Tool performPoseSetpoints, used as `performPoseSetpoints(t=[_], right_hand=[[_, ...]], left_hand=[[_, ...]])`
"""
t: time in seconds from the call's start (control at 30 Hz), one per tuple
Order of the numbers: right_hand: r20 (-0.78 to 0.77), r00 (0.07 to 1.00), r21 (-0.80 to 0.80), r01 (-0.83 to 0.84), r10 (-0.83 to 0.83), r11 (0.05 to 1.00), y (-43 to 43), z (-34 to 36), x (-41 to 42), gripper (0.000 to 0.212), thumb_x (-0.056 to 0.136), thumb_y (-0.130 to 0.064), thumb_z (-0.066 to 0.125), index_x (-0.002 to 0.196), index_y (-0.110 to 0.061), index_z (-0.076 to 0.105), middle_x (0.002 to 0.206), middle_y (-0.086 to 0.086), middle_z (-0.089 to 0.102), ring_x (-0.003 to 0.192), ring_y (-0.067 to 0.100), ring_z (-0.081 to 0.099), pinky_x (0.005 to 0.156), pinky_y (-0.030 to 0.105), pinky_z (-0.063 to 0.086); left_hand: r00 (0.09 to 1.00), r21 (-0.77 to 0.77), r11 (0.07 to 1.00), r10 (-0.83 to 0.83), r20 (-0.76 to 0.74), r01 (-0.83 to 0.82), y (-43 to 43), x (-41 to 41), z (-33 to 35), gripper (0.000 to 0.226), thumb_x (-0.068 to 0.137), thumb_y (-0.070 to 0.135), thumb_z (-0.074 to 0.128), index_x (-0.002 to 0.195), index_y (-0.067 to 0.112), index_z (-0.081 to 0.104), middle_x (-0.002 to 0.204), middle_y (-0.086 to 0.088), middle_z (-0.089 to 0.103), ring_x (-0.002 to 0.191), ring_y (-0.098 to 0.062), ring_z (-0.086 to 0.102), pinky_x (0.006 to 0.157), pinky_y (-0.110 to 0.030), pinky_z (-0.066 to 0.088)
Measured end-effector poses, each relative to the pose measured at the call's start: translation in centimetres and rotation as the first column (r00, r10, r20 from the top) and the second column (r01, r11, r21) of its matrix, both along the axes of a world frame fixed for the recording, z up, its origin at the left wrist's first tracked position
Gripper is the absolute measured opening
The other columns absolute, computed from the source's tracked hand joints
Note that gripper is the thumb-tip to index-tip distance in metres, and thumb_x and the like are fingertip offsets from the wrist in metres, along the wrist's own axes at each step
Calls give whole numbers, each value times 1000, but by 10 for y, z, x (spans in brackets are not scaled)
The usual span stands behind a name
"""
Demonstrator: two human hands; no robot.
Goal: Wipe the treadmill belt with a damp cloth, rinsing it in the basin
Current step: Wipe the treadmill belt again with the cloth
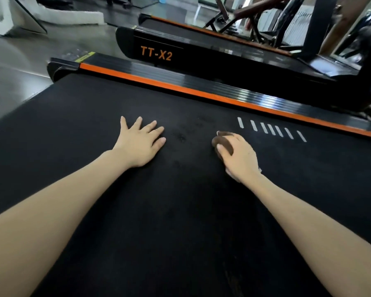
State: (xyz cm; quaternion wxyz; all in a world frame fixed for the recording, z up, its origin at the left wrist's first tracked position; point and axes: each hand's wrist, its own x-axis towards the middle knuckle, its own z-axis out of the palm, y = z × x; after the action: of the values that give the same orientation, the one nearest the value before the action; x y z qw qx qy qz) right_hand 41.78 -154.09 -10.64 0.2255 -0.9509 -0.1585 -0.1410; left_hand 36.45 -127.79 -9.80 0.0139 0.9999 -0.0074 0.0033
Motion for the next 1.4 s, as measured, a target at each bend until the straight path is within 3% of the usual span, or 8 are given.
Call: performPoseSetpoints(t=[0.17,0.37,0.43,0.53,0.83,1.07,1.27,1.4], right_hand=[[-8,985,-37,170,-171,985,45,-1,39,36,96,-35,47,125,-16,56,133,4,51,122,28,45,104,42,34],[68,945,9,-320,319,947,70,-4,-25,29,89,-32,57,115,-22,66,131,-6,56,124,12,44,102,18,27],[62,931,-6,-361,361,933,64,-5,-16,32,88,-35,55,114,-22,67,129,-4,58,126,13,45,107,24,30],[23,963,-20,-267,267,964,73,-6,37,32,91,-37,54,118,-24,65,134,-3,55,129,18,45,107,36,35],[25,1000,-92,18,-16,996,42,-2,130,34,94,-37,48,124,-24,58,139,1,49,118,27,52,94,38,43],[9,904,-54,428,-428,902,-6,-1,158,36,96,-36,44,119,-11,57,128,17,50,111,41,50,96,47,39],[82,995,-49,-60,64,997,102,-8,132,32,96,-33,47,120,-15,60,127,6,55,115,29,49,98,40,38],[106,989,-107,-96,108,990,86,-5,145,34,96,-33,48,122,-16,60,128,3,54,114,28,50,94,39,43]], left_hand=[[1000,-78,997,9,5,-9,-5,11,-10,55,100,45,8,151,25,13,159,6,7,146,-28,0,113,-59,-3],[998,-57,998,20,60,-16,-5,12,-15,53,101,39,9,151,20,12,159,7,6,146,-26,0,113,-60,-1],[998,-58,998,23,64,-19,-6,11,-16,53,101,39,9,151,20,12,159,7,6,146,-25,0,113,-60,0],[999,-66,998,25,42,-22,-6,12,-15,53,101,39,9,151,21,10,159,9,4,146,-24,-2,113,-60,-1],[998,-105,994,38,55,-32,-2,15,-15,53,99,42,7,151,28,8,158,13,2,146,-18,-4,115,-55,-2],[996,-58,997,58,62,-55,-12,14,-14,54,99,41,8,151,26,7,159,11,3,146,-22,-1,114,-57,2],[996,-60,996,64,64,-60,-10,16,-17,67,90,48,-11,151,28,7,158,12,3,146,-21,-1,114,-57,3],[997,-60,997,57,59,-54,-7,15,-17,90,69,51,-26,151,30,5,158,15,2,146,-19,-3,116,-54,1]])
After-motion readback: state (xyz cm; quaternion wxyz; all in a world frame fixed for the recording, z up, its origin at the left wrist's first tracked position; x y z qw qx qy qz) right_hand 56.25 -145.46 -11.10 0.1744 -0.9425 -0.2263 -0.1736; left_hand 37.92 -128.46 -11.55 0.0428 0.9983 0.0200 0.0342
